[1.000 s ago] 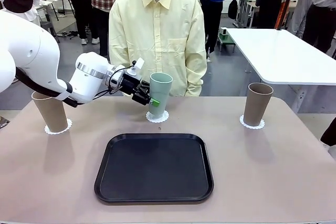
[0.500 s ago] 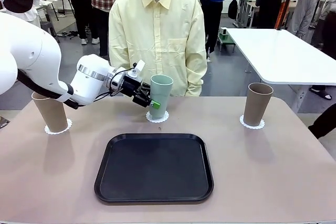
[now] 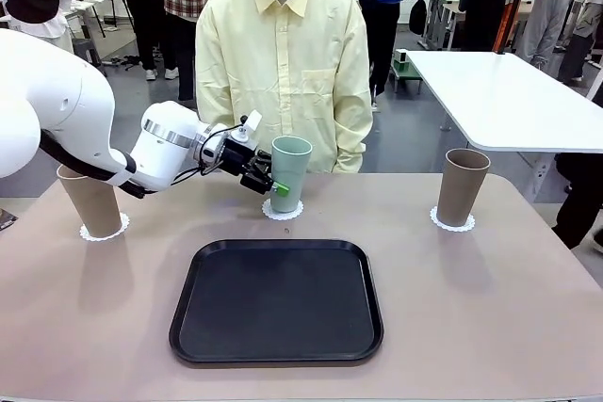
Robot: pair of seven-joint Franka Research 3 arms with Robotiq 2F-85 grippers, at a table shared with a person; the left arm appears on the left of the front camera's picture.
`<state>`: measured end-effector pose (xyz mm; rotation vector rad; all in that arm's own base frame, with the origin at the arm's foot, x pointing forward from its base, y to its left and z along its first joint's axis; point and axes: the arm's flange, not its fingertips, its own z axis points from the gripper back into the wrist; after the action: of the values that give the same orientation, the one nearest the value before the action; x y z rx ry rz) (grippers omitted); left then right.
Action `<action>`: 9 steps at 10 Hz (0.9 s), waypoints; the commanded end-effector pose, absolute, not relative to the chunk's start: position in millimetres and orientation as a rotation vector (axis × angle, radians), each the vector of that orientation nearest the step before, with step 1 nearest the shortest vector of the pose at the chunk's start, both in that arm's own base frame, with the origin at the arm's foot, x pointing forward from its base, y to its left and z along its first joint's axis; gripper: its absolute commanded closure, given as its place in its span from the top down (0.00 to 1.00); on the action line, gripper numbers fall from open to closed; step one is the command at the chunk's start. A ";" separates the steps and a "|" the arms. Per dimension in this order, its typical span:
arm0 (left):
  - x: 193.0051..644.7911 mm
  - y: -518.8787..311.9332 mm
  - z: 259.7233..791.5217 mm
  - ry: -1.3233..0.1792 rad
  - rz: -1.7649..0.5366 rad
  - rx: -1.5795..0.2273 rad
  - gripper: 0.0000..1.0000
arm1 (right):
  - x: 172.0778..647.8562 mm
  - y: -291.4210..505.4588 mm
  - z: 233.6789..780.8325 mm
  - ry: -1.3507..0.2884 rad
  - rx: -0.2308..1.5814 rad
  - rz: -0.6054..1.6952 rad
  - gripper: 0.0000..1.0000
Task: Place coasters on the table and set cups on them.
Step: Take one Reusable plastic cup from the Flat Tray and place it on a coaster set by the human.
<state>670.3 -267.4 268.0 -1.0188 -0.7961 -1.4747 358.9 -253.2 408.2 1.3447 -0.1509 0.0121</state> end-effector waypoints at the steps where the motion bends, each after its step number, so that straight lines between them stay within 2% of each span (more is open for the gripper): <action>1: 680.8 -269.5 268.9 -0.818 -1.510 -1.041 0.84 | 357.7 -253.7 407.8 -0.146 1.342 0.013 1.00; 7: 680.6 -268.0 264.8 -0.746 -1.515 -1.013 0.84 | 357.7 -253.7 407.8 -0.146 1.342 0.013 1.00; 9: 675.5 -268.0 266.3 -0.719 -1.528 -0.974 1.00 | 357.7 -253.7 407.8 -0.146 1.342 0.013 1.00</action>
<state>677.6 -269.3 267.2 -1.0123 -0.7768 -1.5134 358.9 -253.2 408.2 1.3447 -0.1509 0.0121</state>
